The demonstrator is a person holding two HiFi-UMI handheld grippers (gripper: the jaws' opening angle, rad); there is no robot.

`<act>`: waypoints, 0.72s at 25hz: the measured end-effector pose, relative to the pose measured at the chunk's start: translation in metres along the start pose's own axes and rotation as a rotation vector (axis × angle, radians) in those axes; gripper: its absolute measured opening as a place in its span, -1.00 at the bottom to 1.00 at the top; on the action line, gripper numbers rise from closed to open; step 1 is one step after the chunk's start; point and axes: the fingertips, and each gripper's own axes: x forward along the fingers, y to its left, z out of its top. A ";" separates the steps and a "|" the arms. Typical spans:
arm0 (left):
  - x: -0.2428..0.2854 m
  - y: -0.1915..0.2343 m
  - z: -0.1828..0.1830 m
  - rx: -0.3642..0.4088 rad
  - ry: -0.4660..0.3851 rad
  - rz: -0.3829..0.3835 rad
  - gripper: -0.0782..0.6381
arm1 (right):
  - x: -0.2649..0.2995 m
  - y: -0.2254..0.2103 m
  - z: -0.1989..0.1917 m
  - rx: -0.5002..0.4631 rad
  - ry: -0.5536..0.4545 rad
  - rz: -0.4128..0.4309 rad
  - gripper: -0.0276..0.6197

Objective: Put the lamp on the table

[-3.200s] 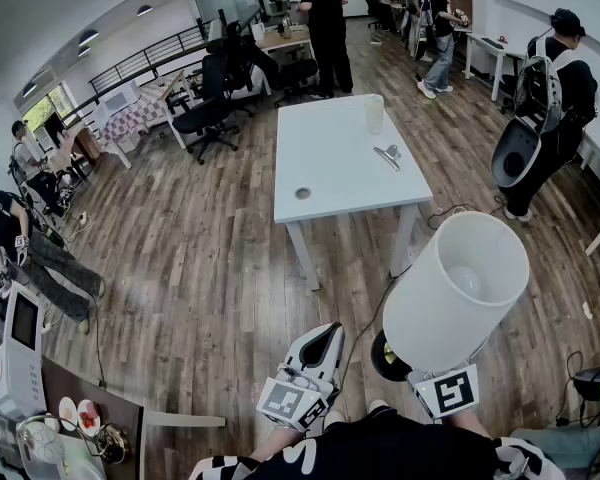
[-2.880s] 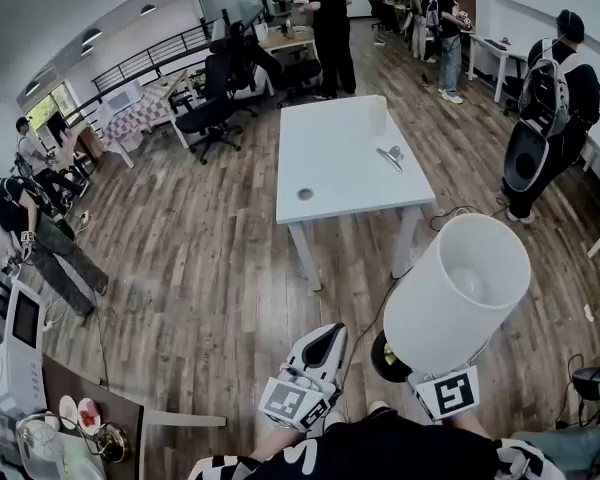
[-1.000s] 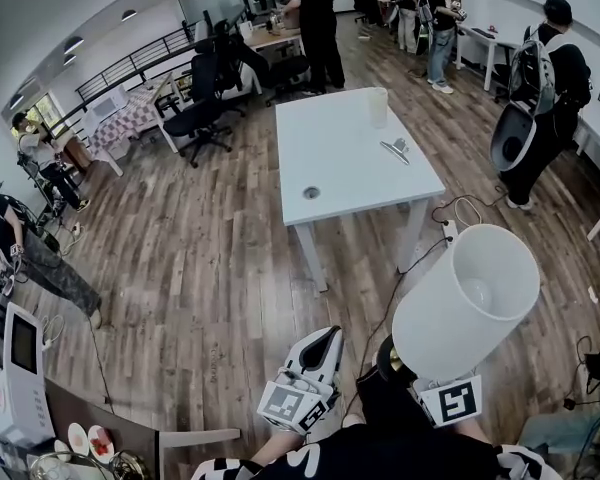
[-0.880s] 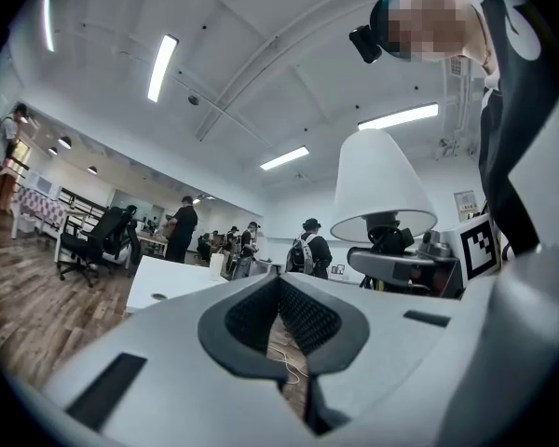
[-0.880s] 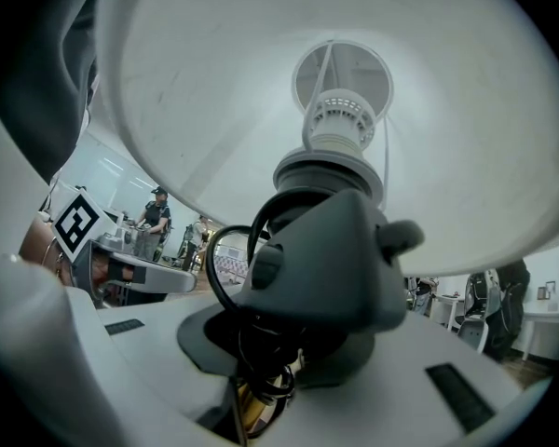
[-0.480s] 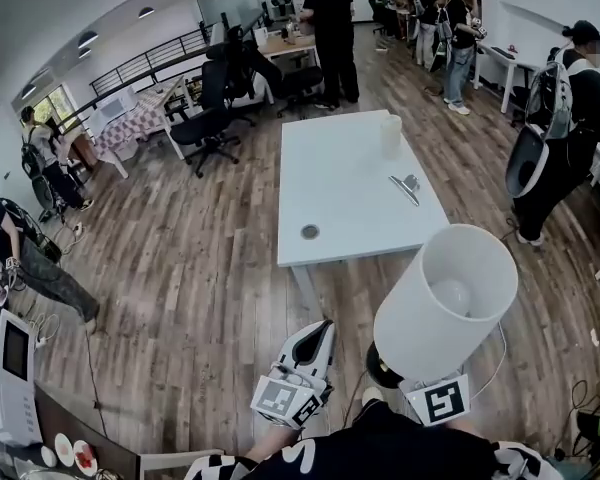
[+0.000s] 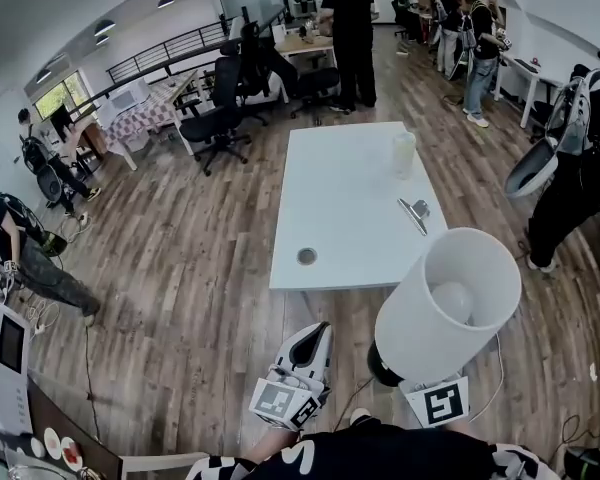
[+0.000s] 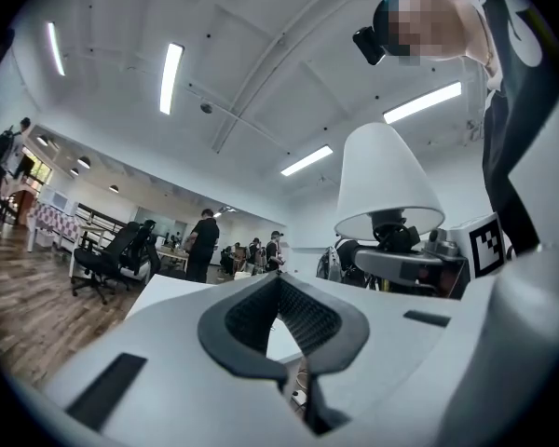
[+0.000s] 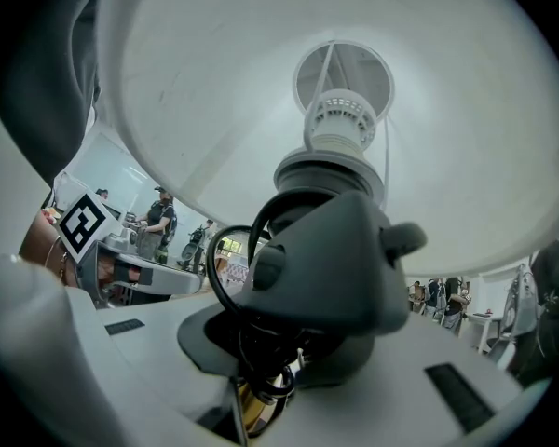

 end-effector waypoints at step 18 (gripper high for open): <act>0.021 0.011 -0.020 -0.012 0.047 0.070 -0.77 | 0.026 -0.032 -0.028 0.031 0.021 0.034 -0.59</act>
